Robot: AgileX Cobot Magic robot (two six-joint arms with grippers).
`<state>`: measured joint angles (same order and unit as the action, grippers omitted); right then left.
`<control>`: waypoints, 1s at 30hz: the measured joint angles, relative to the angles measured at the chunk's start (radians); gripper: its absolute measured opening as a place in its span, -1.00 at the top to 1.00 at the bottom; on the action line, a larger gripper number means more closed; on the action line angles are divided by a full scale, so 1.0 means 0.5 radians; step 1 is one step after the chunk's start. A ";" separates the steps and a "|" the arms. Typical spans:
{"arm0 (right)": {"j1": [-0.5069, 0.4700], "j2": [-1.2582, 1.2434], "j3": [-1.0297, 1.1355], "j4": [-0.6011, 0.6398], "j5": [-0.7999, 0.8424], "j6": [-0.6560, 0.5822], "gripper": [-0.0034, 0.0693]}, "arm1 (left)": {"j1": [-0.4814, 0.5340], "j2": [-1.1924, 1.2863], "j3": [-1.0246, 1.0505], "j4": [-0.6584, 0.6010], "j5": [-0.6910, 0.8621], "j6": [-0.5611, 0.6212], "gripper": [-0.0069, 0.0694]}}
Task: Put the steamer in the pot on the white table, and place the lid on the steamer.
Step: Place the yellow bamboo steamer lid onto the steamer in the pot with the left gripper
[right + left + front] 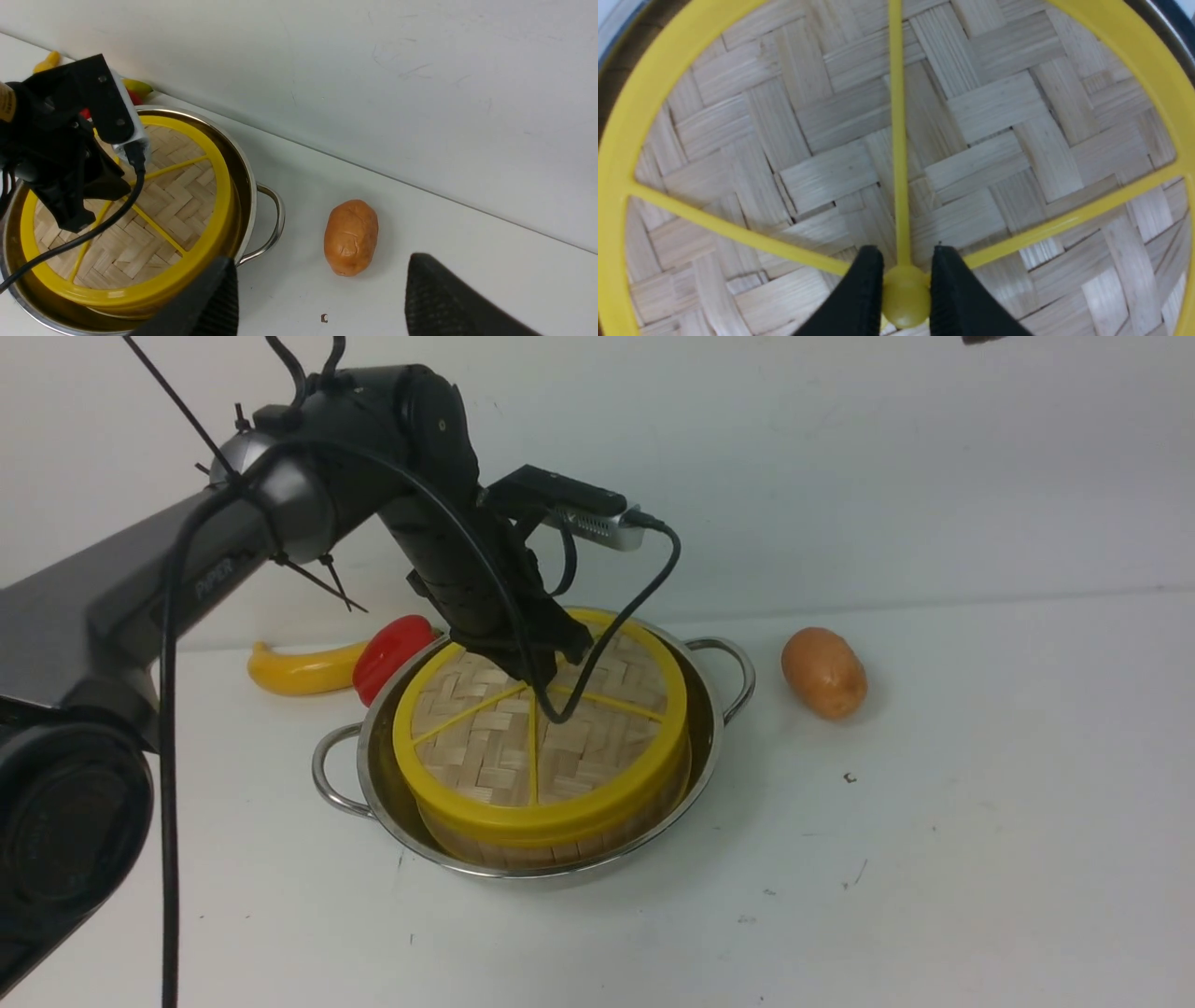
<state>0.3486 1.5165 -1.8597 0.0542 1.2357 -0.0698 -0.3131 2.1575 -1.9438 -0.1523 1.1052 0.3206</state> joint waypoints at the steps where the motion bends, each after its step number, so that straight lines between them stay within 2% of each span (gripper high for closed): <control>1: 0.000 0.000 0.000 0.000 0.000 0.000 -0.38 | 0.000 0.005 -0.005 0.000 0.006 0.000 0.52; 9: 0.000 -0.001 0.000 0.000 0.000 0.000 -0.38 | 0.000 0.011 -0.010 -0.027 0.005 0.000 0.51; 11: 0.000 -0.005 0.000 0.000 0.000 0.000 -0.38 | 0.000 0.011 -0.011 -0.036 0.005 0.005 0.45; 14: 0.000 -0.045 0.005 0.000 0.002 0.000 -0.38 | 0.002 0.013 -0.011 -0.036 -0.015 0.022 0.14; 15: 0.000 -0.048 0.007 0.000 0.002 0.000 -0.38 | 0.002 0.013 -0.011 -0.036 -0.015 0.022 0.11; 17: 0.000 -0.109 0.007 -0.002 0.000 0.000 -0.38 | 0.002 -0.008 -0.011 -0.036 -0.018 0.026 -0.22; 19: 0.000 -0.166 0.012 -0.029 0.000 0.000 -0.38 | 0.002 -0.069 -0.011 -0.034 -0.022 0.026 -0.40; 22: 0.000 -0.269 0.077 -0.084 -0.010 0.000 -0.38 | 0.002 -0.235 -0.011 -0.025 -0.013 0.026 -0.49; 25: 0.000 -0.444 0.245 -0.159 -0.016 -0.007 -0.33 | 0.002 -0.507 -0.011 0.001 0.015 0.026 -0.31; 26: 0.000 -0.574 0.384 -0.204 -0.017 -0.017 -0.26 | 0.002 -0.646 -0.005 0.007 0.031 0.032 -0.09; 27: 0.000 -0.640 0.452 -0.226 -0.019 -0.022 -0.22 | 0.002 -0.745 0.006 0.007 0.034 0.037 0.03; 29: 0.000 -0.920 0.746 -0.330 -0.056 -0.029 -0.03 | 0.002 -1.006 0.103 0.007 0.039 0.079 0.49; 30: 0.000 -1.061 0.897 -0.382 -0.103 -0.029 0.07 | 0.002 -1.139 0.162 0.005 0.042 0.101 0.63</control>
<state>0.3486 0.9863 -1.4111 -0.1366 1.1844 -0.0845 -0.3122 1.5882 -1.8629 -0.1499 1.1261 0.3713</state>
